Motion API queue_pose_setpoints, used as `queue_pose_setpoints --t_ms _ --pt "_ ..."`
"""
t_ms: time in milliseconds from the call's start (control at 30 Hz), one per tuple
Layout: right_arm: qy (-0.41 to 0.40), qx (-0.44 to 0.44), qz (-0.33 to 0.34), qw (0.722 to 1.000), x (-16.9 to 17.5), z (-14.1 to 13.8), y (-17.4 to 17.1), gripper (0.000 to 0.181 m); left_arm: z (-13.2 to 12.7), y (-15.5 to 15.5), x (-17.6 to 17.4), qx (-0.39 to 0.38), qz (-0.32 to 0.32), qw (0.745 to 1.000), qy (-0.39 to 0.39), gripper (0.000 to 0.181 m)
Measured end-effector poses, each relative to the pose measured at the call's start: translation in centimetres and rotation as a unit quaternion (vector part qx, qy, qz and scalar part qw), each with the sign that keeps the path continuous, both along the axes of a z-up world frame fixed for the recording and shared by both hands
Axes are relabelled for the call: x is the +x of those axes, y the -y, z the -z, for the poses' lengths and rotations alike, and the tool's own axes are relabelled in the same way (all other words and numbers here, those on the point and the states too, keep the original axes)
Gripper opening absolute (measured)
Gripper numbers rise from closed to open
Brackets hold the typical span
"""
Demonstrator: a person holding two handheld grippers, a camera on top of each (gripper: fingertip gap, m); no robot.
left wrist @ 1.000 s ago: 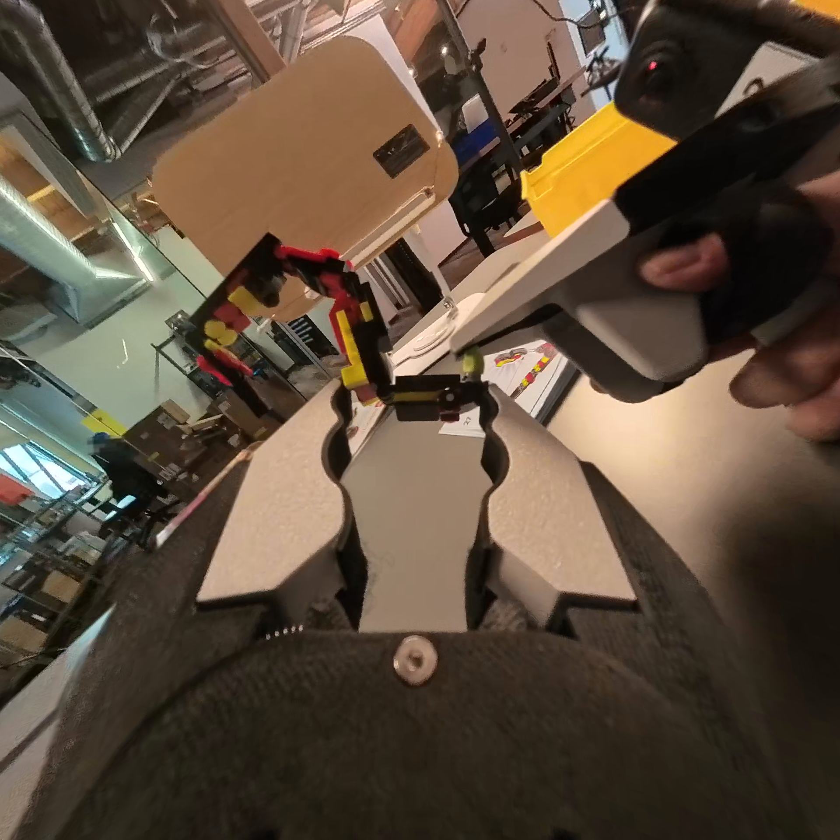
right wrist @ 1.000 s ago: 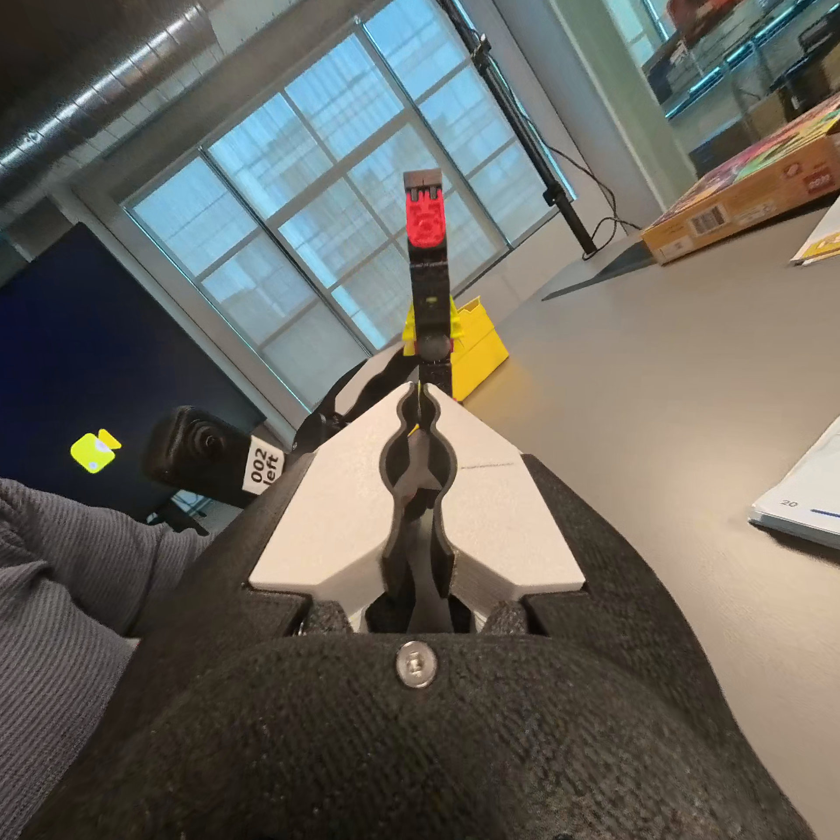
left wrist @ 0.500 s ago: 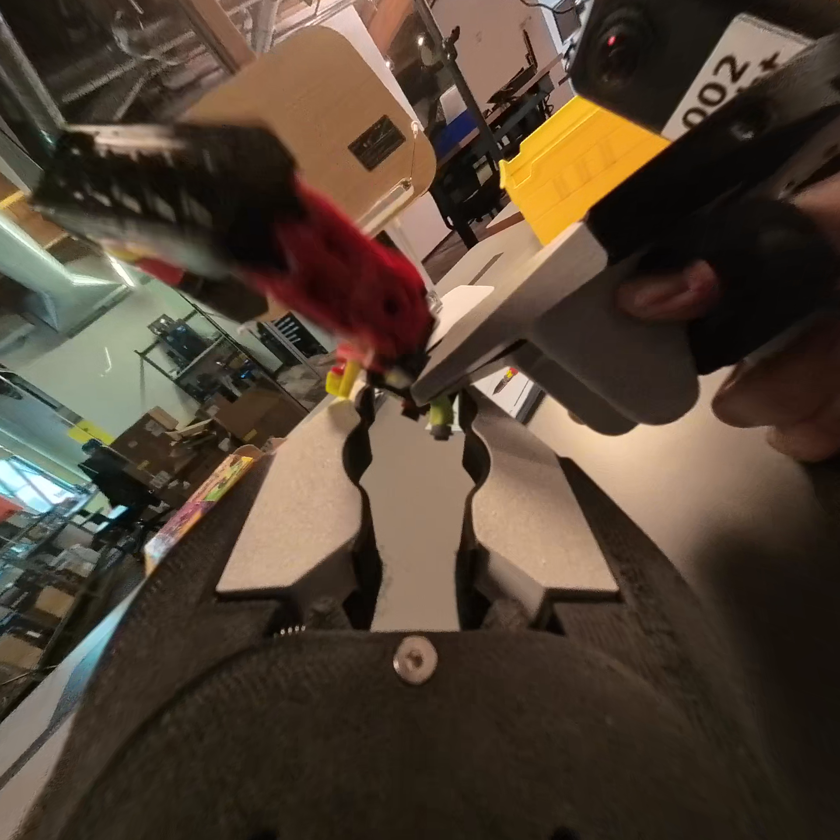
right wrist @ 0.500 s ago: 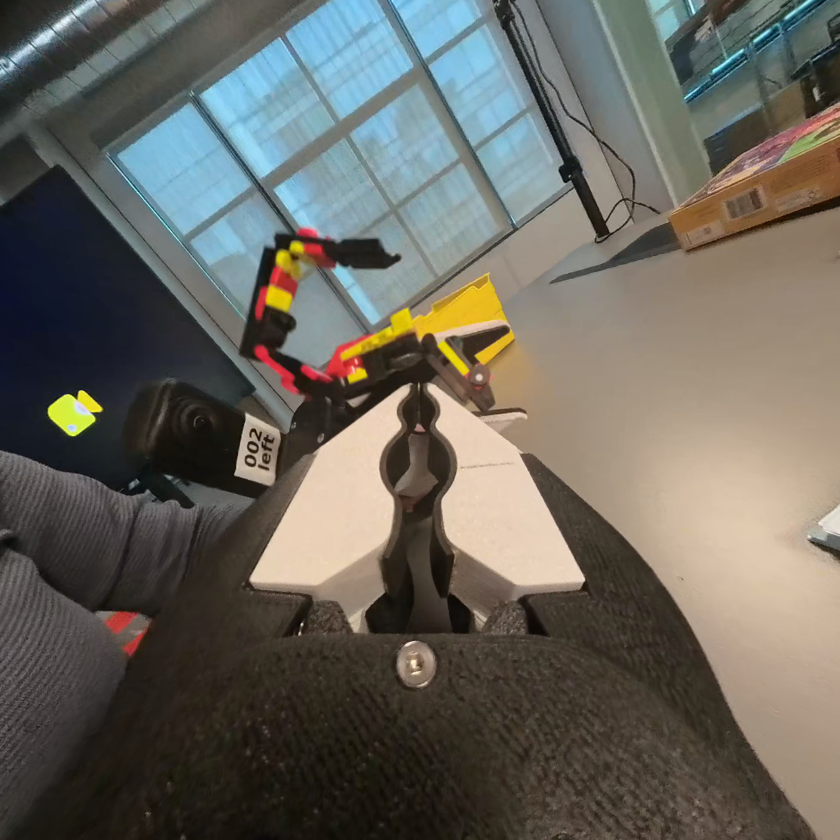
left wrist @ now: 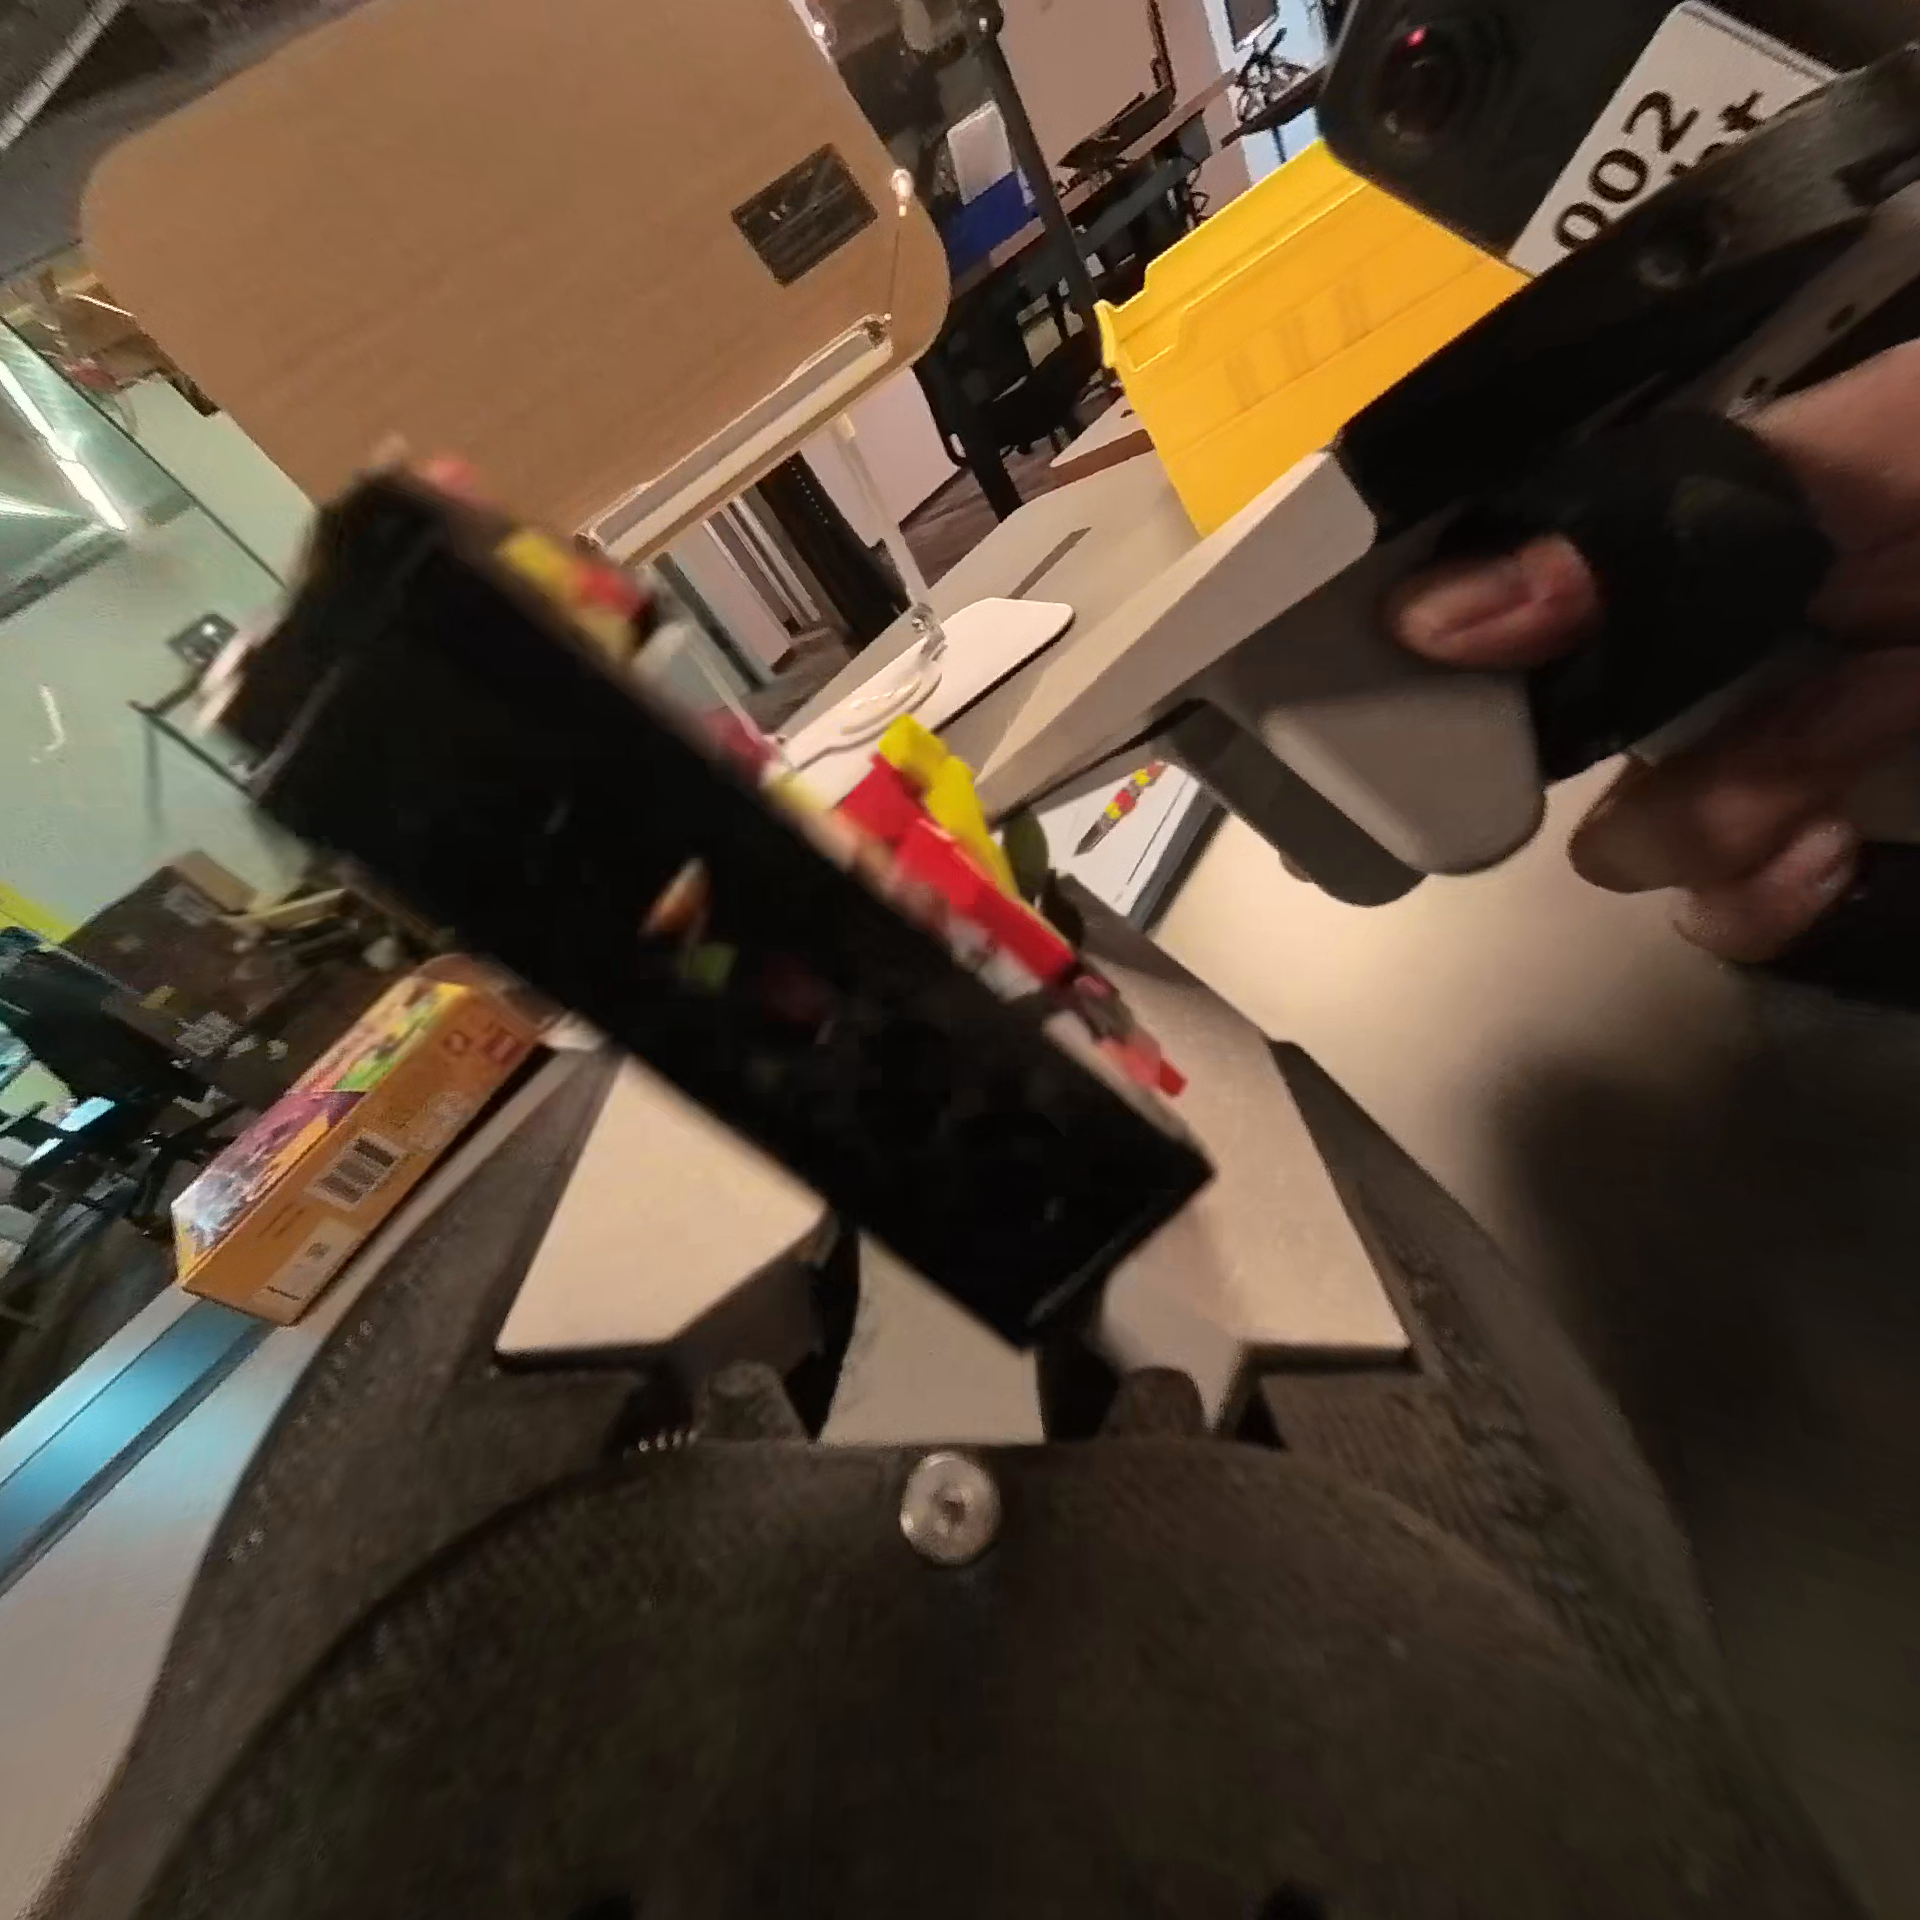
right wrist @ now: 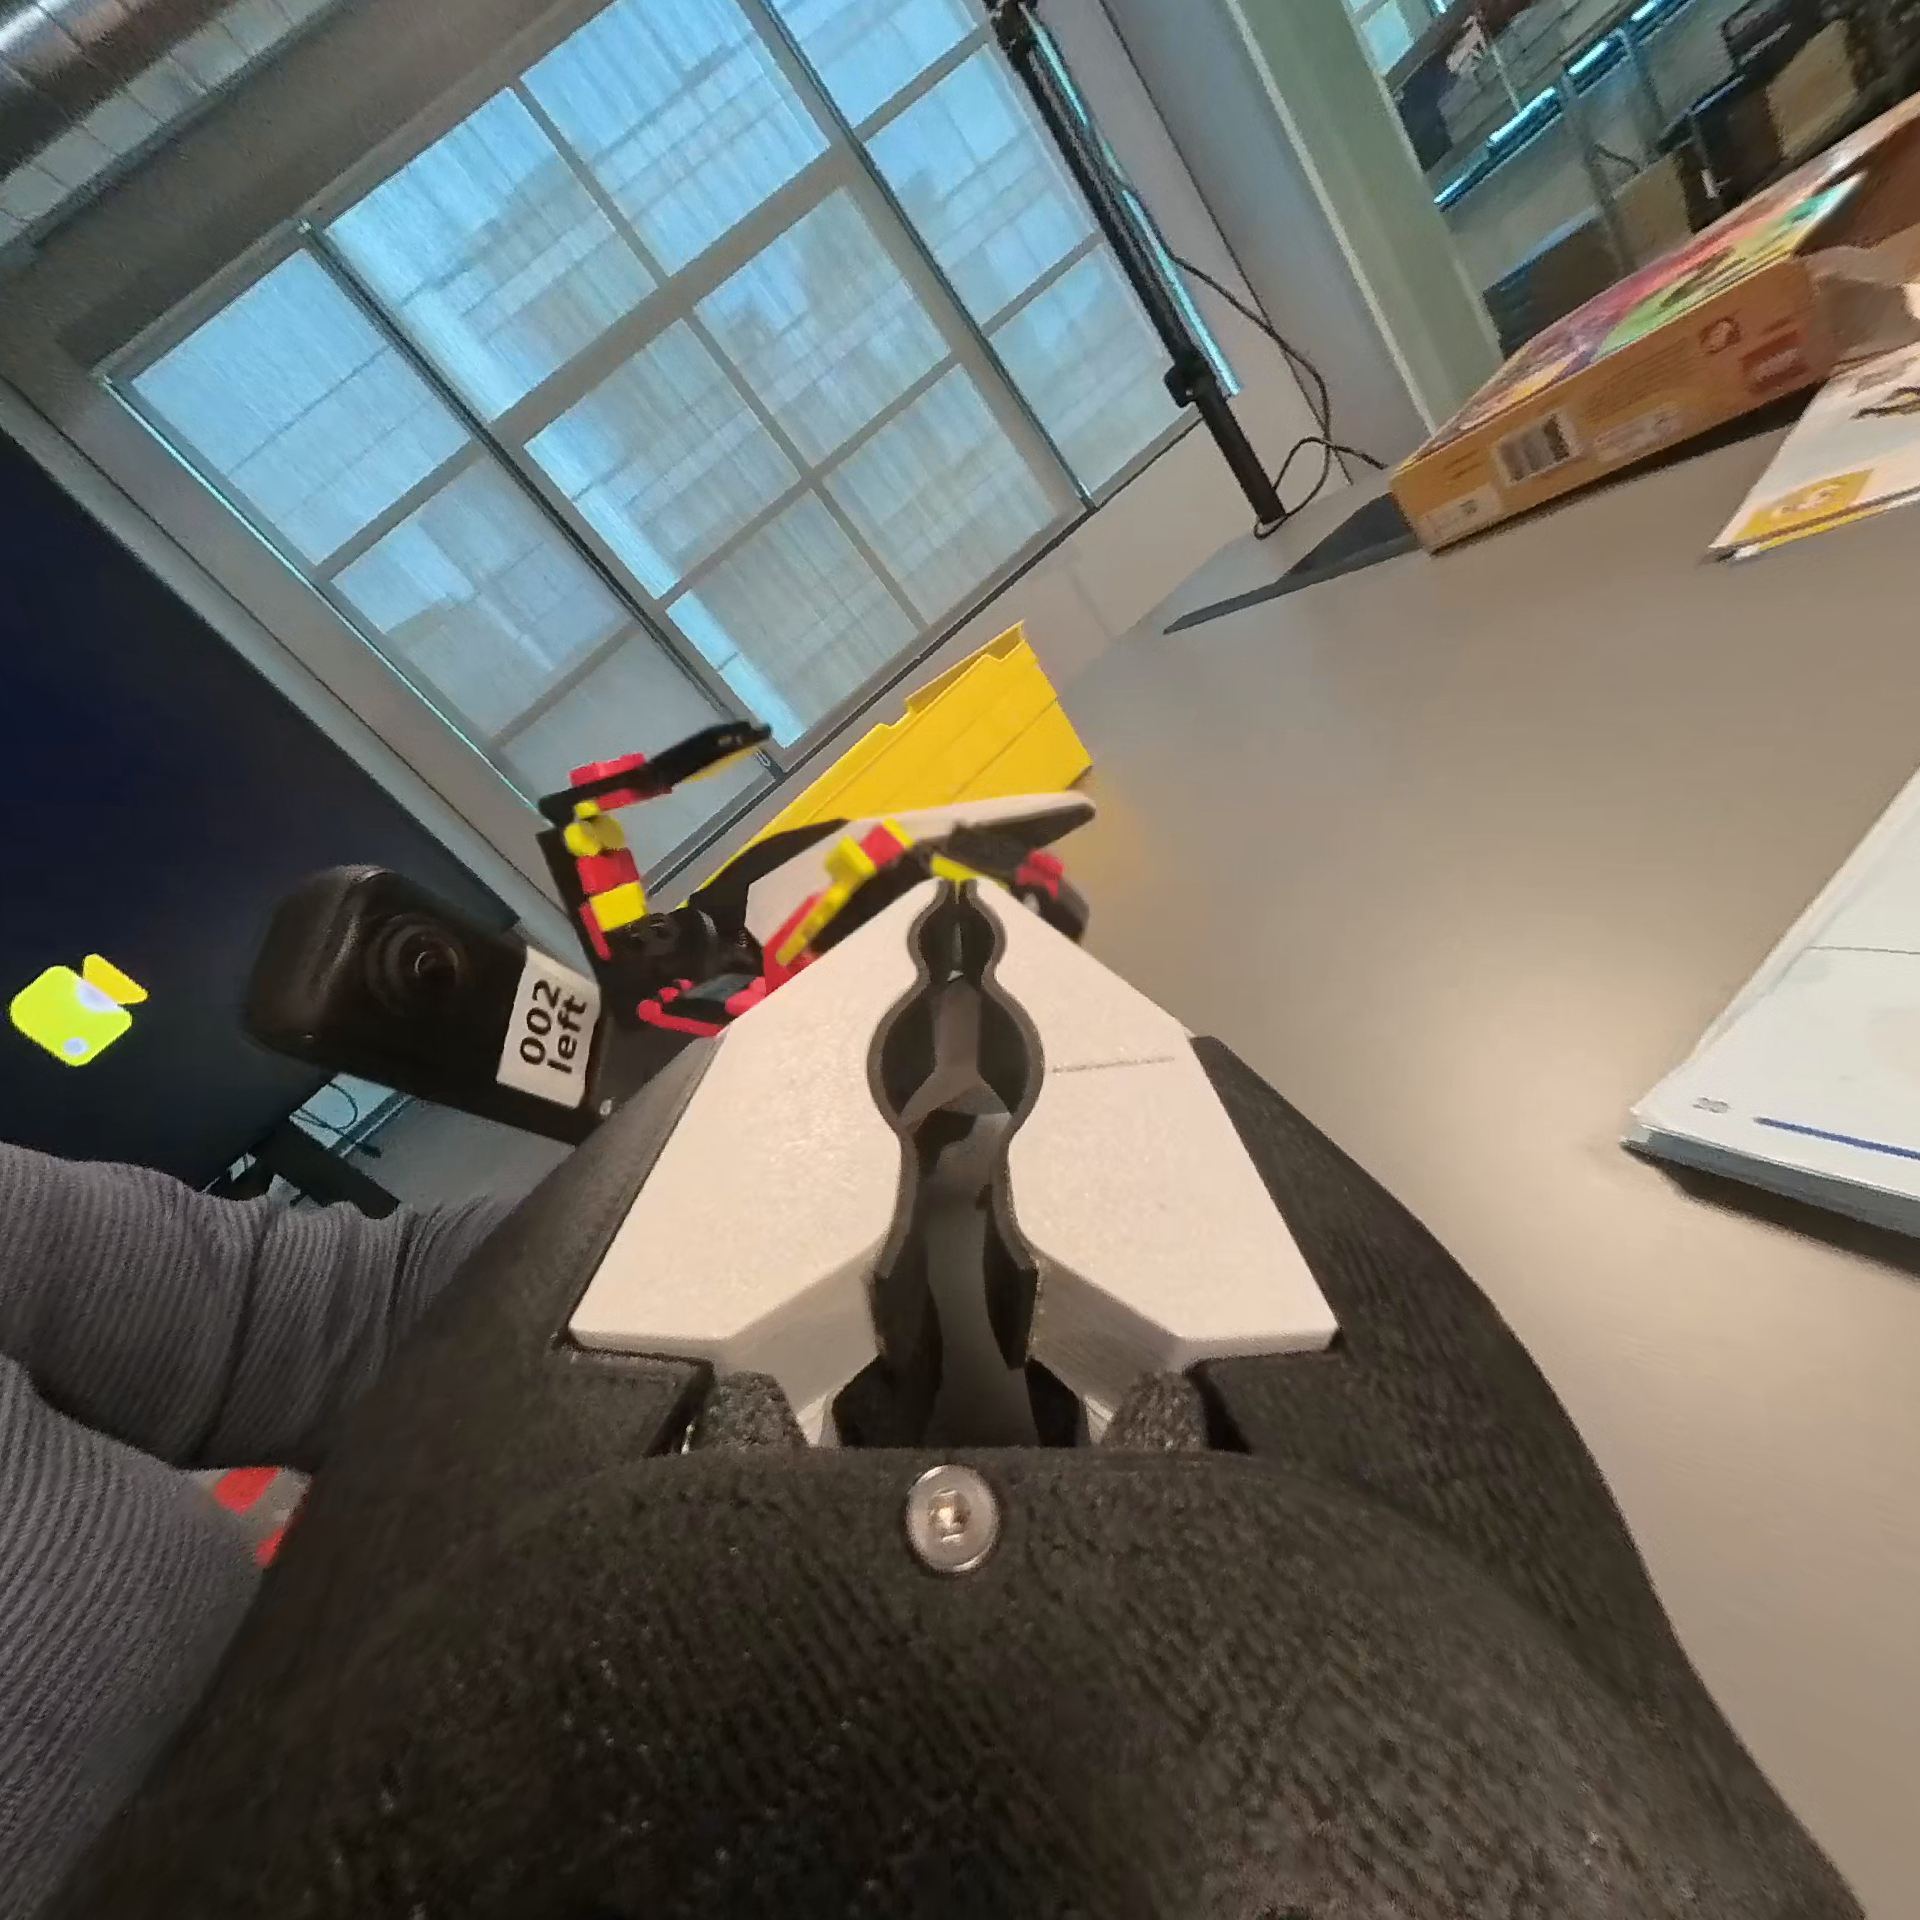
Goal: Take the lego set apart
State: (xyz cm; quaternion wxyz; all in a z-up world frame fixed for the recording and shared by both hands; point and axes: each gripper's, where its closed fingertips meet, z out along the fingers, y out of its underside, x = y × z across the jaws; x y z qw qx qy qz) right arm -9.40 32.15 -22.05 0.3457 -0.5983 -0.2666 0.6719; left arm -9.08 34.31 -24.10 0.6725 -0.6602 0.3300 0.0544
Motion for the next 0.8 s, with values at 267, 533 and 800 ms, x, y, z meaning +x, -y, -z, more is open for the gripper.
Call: queue_pose_setpoints --t_ms 267,533,800 --pt "0.045 -0.001 0.018 0.999 0.4 1.2 -1.2 0.0 1.4 0.4 0.5 -0.043 0.023 0.999 -0.017 0.027" --pt "0.097 0.016 0.05 0.994 1.1 2.3 -2.6 0.0 1.7 0.0 -0.6 -0.076 -0.004 0.997 0.007 0.02" --pt "0.245 -0.038 -0.023 0.968 3.5 6.6 -3.3 0.0 1.1 -0.6 -3.0 -0.147 -0.008 0.975 0.164 0.016"
